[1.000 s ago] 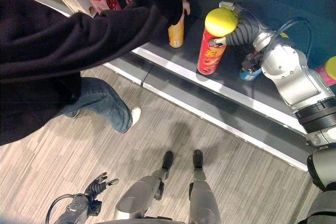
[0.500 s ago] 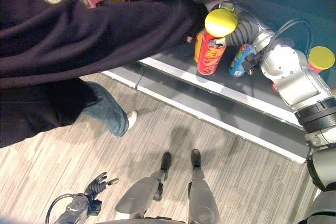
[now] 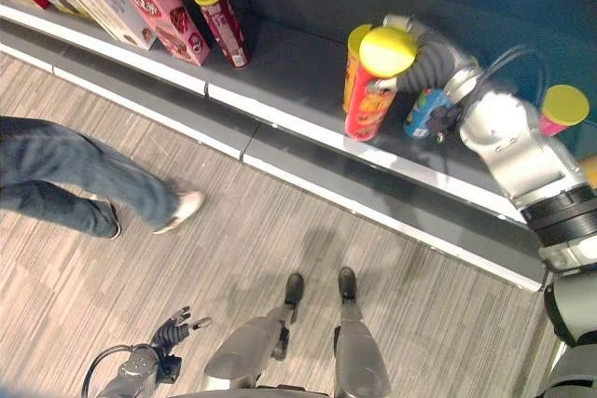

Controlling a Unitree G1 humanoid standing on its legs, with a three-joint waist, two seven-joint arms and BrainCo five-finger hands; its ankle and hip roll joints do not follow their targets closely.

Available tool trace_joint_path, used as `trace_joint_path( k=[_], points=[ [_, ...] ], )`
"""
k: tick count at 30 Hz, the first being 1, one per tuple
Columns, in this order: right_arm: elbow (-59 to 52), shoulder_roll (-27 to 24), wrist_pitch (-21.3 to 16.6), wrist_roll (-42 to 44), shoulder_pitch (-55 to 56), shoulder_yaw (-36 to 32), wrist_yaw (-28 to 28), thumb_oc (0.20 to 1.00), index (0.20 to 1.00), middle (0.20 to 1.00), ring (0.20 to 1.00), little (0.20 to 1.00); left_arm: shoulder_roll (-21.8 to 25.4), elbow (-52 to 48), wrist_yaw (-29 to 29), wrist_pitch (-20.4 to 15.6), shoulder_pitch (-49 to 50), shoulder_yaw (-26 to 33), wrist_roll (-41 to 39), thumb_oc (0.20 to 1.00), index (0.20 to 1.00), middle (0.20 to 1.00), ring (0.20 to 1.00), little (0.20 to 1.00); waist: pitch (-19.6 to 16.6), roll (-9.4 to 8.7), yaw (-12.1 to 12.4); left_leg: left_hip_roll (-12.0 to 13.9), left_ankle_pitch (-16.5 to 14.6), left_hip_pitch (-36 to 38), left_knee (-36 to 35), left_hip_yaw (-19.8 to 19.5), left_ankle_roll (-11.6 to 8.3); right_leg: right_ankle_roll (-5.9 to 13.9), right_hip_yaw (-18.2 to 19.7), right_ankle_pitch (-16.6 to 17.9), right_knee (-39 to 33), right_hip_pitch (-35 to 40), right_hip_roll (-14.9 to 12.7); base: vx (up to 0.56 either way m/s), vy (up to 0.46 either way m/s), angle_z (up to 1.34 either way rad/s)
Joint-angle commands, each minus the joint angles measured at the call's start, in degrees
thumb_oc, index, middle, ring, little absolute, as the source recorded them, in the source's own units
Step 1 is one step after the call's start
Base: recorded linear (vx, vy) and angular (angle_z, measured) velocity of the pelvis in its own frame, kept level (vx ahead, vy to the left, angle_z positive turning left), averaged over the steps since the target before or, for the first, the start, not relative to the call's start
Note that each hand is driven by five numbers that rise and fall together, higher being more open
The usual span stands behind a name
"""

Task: Put the goods on the table back onto the shelves and tidy them up.

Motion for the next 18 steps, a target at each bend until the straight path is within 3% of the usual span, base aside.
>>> trace_joint_path(
  k=[1, 8, 11, 13, 14, 15, 17, 18],
  points=[
    [-4.1, 3.2, -3.4, 1.7, 3.2, -2.9, -0.1, 0.200, 0.200, 0.200, 0.200, 0.200, 2.1, 2.9, 0.9, -0.2, 1.3, 0.0, 1.7, 1.000, 1.000, 1.000, 1.000, 1.000, -9.5, -5.19, 0.3, 5.3, -2.8, -4.0, -0.9, 0.2, -4.51, 6.98, -0.4, -4.3, 0.1, -1.3, -6.7, 0.03, -0.026, -0.04],
    [-5.6, 3.3, -3.4, 2.3, 4.6, -1.1, 2.9, 0.200, 0.200, 0.200, 0.200, 0.200, 1.5, 3.7, 1.4, -0.2, 0.2, 0.3, 2.9, 1.000, 1.000, 1.000, 1.000, 1.000, -11.1, -6.32, -0.6, 6.6, -4.7, 0.2, 0.0, 1.2, -4.53, 6.37, 0.1, -6.2, 1.2, 2.3, -6.1, 0.06, -0.045, -0.08],
    [-6.0, 2.7, -3.5, 2.8, 3.9, -0.9, 2.9, 0.200, 0.200, 0.200, 0.200, 0.200, 1.9, 2.1, 1.3, -0.2, 0.1, 0.6, 2.0, 1.000, 1.000, 1.000, 1.000, 1.000, -10.2, -7.04, -0.7, 6.8, -7.2, -1.3, 7.0, 1.1, -4.83, 5.49, 0.8, -7.5, 3.2, 2.3, -5.7, 0.02, -0.054, -0.05],
    [-6.6, 2.7, -3.9, 4.1, 3.2, -1.4, 2.5, 0.200, 0.200, 0.200, 0.200, 0.200, 2.2, 0.2, 1.6, -0.4, 0.2, 1.3, 0.7, 1.000, 1.000, 1.000, 1.000, 1.000, -8.3, -7.60, -0.2, 5.6, -9.1, -5.2, 17.6, -0.8, -6.00, 4.78, 1.5, -8.6, 4.5, 3.3, -5.9, 0.00, 0.000, 0.00],
    [-6.6, 2.7, -3.9, 4.1, 3.2, -1.4, 2.5, 0.200, 0.200, 0.200, 0.200, 0.200, 2.2, 0.2, 1.6, -0.4, 0.2, 1.3, 0.7, 1.000, 1.000, 1.000, 1.000, 1.000, -8.2, -7.56, -0.2, 5.6, -9.3, -5.3, 17.9, -0.8, -6.00, 4.79, 1.5, -8.6, 4.6, 3.3, -5.9, 0.06, 0.085, -0.02],
    [-6.8, 2.5, -3.9, 4.1, 3.5, -1.7, 2.5, 0.200, 0.200, 0.200, 0.200, 0.200, 2.2, 0.1, 1.7, -0.6, 0.5, 1.6, 0.3, 1.000, 1.000, 1.000, 1.000, 1.000, -8.1, -7.60, 0.0, 6.1, -8.9, -5.7, 18.1, -2.2, -6.42, 4.96, 2.1, -8.9, 4.7, 3.5, -6.1, 0.16, 0.234, -0.19],
    [-7.9, 1.6, -3.6, 4.5, 4.2, -2.7, 2.8, 0.200, 0.200, 0.200, 0.200, 0.200, 2.8, 0.0, 1.6, -0.8, 1.4, 1.7, -0.1, 1.000, 1.000, 1.000, 1.000, 1.000, -9.1, -8.00, 0.2, 10.9, -5.8, -6.2, 11.8, -6.8, -7.47, 6.10, 5.1, -9.3, 4.5, 3.7, -7.4, 0.21, 0.326, -0.22],
    [-7.9, 1.6, -3.6, 4.5, 4.3, -2.7, 2.8, 0.200, 0.200, 0.200, 0.200, 0.200, 2.8, 0.0, 1.6, -0.8, 1.5, 1.7, -0.1, 1.000, 1.000, 1.000, 1.000, 1.000, -9.1, -7.98, 0.2, 11.0, -5.7, -5.9, 11.4, -6.8, -7.52, 6.03, 5.2, -9.3, 4.5, 3.8, -7.4, 0.23, 0.411, -0.20]
  ],
)
